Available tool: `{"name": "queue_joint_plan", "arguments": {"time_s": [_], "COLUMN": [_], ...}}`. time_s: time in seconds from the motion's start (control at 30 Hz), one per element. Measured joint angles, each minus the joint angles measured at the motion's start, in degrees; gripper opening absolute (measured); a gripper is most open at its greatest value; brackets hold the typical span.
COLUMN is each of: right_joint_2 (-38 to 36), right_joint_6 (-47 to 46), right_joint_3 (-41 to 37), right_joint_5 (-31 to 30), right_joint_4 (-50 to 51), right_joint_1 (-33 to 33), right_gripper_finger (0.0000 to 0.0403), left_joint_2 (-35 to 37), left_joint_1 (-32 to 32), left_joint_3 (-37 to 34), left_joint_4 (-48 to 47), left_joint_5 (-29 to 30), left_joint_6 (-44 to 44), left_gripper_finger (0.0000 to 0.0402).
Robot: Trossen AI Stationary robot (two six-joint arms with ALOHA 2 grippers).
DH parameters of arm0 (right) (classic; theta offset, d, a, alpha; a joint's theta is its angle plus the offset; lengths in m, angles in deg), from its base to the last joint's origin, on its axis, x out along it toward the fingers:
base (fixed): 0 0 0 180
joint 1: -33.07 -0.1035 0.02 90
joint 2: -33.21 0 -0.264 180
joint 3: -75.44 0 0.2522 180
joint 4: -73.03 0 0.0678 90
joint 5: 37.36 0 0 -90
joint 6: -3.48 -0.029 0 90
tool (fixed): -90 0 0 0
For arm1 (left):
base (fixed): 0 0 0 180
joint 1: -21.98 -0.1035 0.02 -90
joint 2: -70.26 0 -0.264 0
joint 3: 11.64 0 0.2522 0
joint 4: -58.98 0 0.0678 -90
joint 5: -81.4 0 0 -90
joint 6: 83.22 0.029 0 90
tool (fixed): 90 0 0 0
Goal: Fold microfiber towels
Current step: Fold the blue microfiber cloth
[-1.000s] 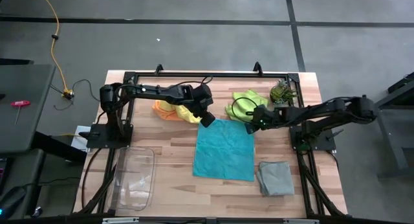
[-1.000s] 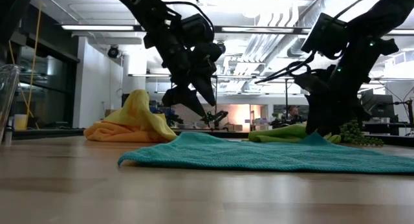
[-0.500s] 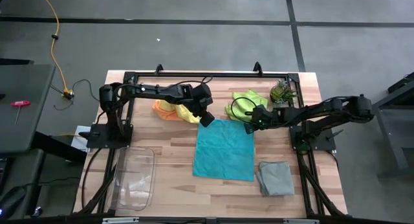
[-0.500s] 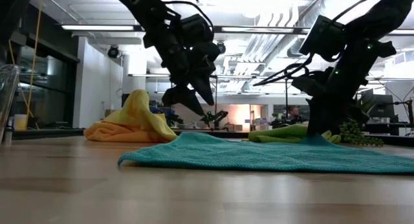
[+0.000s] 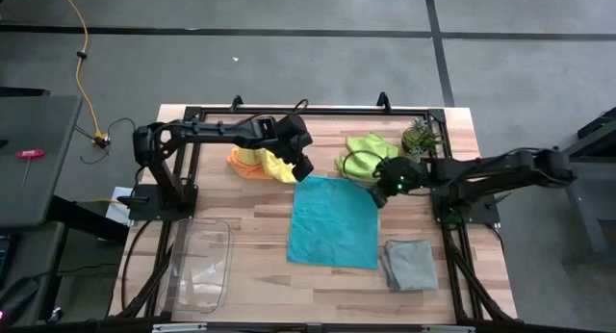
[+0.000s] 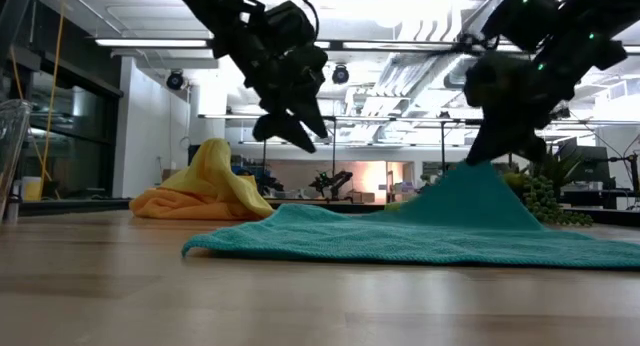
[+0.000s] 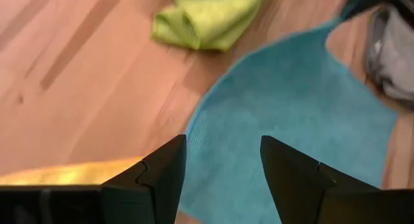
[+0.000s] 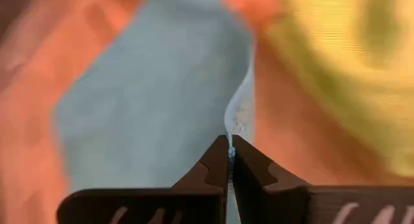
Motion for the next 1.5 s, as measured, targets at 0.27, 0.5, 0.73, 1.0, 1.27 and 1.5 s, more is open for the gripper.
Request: {"name": "queue_joint_plan", "arguments": {"time_s": [0.27,0.5,0.73,1.0,1.27,1.5], "right_joint_2": [-0.1,1.3,1.2,1.2,1.2,1.2], "right_joint_6": [3.4,3.0,3.0,7.0,10.5,9.4], "right_joint_3": [0.0,0.0,0.0,0.0,0.0,0.0], "right_joint_5": [6.2,4.8,4.1,6.9,6.1,6.1], "right_joint_4": [-0.5,-0.4,-0.7,2.3,3.4,3.4], "right_joint_1": [-5.5,-7.1,-7.1,-7.2,-7.1,-7.1], "right_gripper_finger": [0.0,0.0,0.0,0.0,0.0,0.0], "left_joint_2": [-0.9,-1.4,-3.9,-6.1,-6.1,-4.7], "left_joint_1": [2.1,3.6,4.0,3.0,3.0,3.0], "left_joint_3": [-2.2,-3.3,-3.4,-3.4,-3.3,-3.3], "left_joint_4": [2.7,5.8,5.3,5.8,6.2,1.1], "left_joint_5": [-0.1,3.9,6.5,6.4,4.0,-1.0], "left_joint_6": [1.4,2.9,8.7,12.2,19.2,20.7], "left_gripper_finger": [0.0188,0.0188,0.0188,0.0188,0.0188,0.0188]}}
